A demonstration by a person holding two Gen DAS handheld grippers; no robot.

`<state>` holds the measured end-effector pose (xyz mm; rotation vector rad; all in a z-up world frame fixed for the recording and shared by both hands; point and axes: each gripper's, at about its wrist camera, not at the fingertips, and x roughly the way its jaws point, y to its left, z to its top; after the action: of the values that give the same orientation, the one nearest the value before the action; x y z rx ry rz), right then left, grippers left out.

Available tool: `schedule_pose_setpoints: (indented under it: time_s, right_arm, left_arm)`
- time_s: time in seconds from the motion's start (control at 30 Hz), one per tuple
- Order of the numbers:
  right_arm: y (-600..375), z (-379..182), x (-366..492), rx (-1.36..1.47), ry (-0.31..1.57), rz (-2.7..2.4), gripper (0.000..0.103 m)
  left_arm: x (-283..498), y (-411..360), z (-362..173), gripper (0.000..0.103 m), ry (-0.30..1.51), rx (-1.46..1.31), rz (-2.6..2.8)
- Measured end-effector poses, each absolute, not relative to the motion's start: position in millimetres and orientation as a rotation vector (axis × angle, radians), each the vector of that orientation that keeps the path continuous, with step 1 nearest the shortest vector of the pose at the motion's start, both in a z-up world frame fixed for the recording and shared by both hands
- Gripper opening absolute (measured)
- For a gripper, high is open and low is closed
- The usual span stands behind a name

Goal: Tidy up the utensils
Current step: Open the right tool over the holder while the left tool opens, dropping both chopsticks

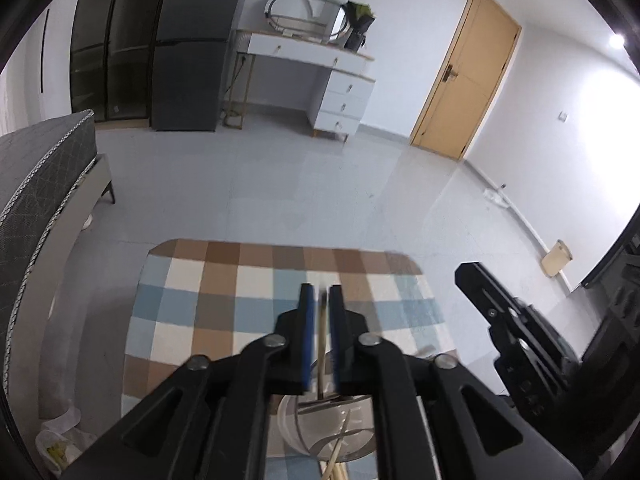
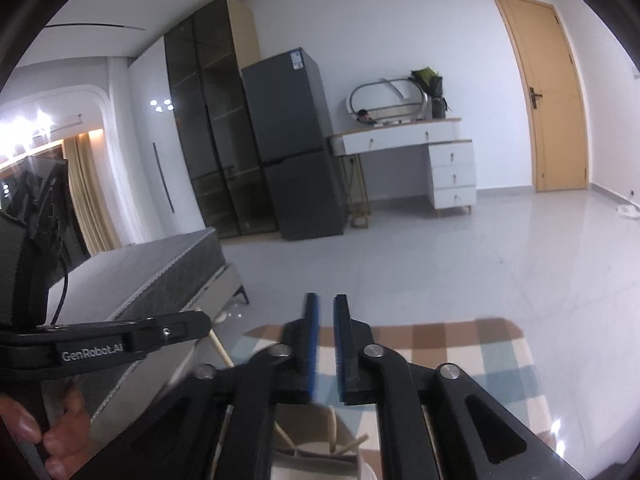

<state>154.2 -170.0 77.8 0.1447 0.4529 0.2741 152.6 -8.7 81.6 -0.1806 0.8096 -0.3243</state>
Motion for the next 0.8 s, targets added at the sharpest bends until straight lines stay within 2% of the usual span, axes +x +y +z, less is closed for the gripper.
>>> schedule_pose_setpoints:
  time_s: [0.03,0.1,0.2,0.33,0.5,0.57,0.67,0.8]
  right_arm:
    - [-171.7,76.9,151.0,0.150,0.460,0.273,0.023]
    - [-176.5,77.6,145.0,0.157,0.462,0.270,0.026]
    - [-183.3,82.3,139.6,0.153,0.466,0.258,0.032]
    - [-197.0,90.2,123.2,0.160,0.446,0.201,0.055]
    - [-206.9,103.8,102.2,0.171,0.432,0.189,0.063]
    - [-208.5,110.4,91.4,0.172,0.418,0.198,0.075]
    - [-207.2,119.1,71.0,0.167,0.387,0.204,0.086]
    - [-202.1,125.7,50.7,0.160,0.362,0.225,0.090]
  left_arm:
    - [151.4,-8.4,81.2,0.020,0.818,-0.186,-0.326]
    - [147.4,-4.9,83.9,0.047,0.813,-0.212,-0.326]
    - [137.2,-0.1,90.6,0.061,0.780,-0.220,-0.297]
    - [122.2,7.4,100.0,0.063,0.751,-0.218,-0.261]
    - [96.7,15.7,113.2,0.081,0.705,-0.210,-0.212]
    - [87.6,18.9,117.2,0.082,0.680,-0.202,-0.187]
    - [71.2,19.3,122.9,0.083,0.654,-0.188,-0.166]
    - [51.9,18.2,127.7,0.086,0.631,-0.171,-0.148]
